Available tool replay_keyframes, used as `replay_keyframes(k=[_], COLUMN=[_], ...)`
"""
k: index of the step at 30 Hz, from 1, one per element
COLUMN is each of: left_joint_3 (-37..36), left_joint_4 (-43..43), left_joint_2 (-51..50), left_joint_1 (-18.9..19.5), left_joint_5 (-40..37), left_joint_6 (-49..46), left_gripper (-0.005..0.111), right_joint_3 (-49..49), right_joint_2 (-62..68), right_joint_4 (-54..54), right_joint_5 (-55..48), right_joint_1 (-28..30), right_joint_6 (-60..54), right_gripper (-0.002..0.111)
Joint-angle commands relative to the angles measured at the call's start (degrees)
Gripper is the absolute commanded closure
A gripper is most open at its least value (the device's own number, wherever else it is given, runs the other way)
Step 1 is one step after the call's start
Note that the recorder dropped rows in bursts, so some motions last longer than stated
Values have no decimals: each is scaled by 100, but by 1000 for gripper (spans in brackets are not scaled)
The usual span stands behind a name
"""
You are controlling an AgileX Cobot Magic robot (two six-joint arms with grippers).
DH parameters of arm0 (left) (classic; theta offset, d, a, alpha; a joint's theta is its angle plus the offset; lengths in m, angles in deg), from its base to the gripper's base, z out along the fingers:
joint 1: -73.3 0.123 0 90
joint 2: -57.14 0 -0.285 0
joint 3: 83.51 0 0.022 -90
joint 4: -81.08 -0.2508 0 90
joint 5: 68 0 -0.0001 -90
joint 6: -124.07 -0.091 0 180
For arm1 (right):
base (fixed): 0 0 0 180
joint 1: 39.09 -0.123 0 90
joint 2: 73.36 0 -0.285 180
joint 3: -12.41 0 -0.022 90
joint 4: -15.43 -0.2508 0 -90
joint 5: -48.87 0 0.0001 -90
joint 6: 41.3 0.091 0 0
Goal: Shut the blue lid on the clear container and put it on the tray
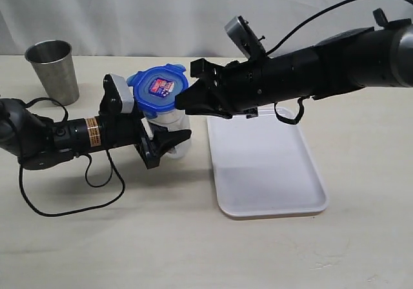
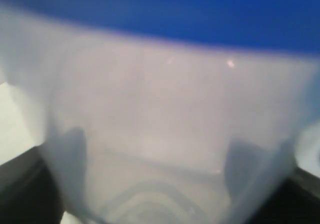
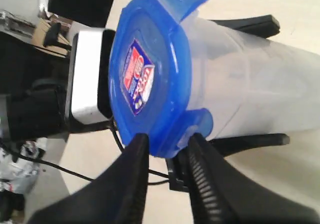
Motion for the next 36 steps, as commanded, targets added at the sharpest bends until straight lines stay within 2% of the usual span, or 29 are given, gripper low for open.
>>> replay_keyframes(k=[1, 5, 8, 14, 20, 23, 27, 32, 36], left_joint_3=[-10, -10, -10, -10, -10, -10, -10, -10, -10], left_joint_4=[-355, -355, -368, -354, -354, -354, -331, -305, -308], left_joint_2=[5, 5, 5, 5, 5, 5, 5, 5, 5], left_joint_1=[-162, -162, -162, -162, -162, -162, -162, -162, -162], left_joint_5=[146, 147, 147, 180, 204, 204, 216, 216, 219], left_joint_6=[-86, -100, -288, -1433, -2630, -3089, -3261, -3261, -3261], left_gripper=[107, 107, 107, 107, 107, 107, 107, 107, 107], right_joint_3=[-75, -75, -75, -75, -75, -75, -75, -75, -75], right_joint_2=[-233, -560, -801, -1392, -1835, -1845, -1695, -1470, -1338], right_joint_4=[1129, 1451, 1785, 2472, 2431, 2694, 3275, 4759, 4992], right_joint_5=[386, 430, 646, 786, 493, 532, 831, 1253, 1401], right_joint_1=[-51, -51, -51, -51, -78, -231, -588, -997, -999], right_joint_6=[-341, -341, -341, -873, -2158, -2274, -1738, -259, 9], right_gripper=[81, 63, 56, 56, 56, 56, 56, 56, 56])
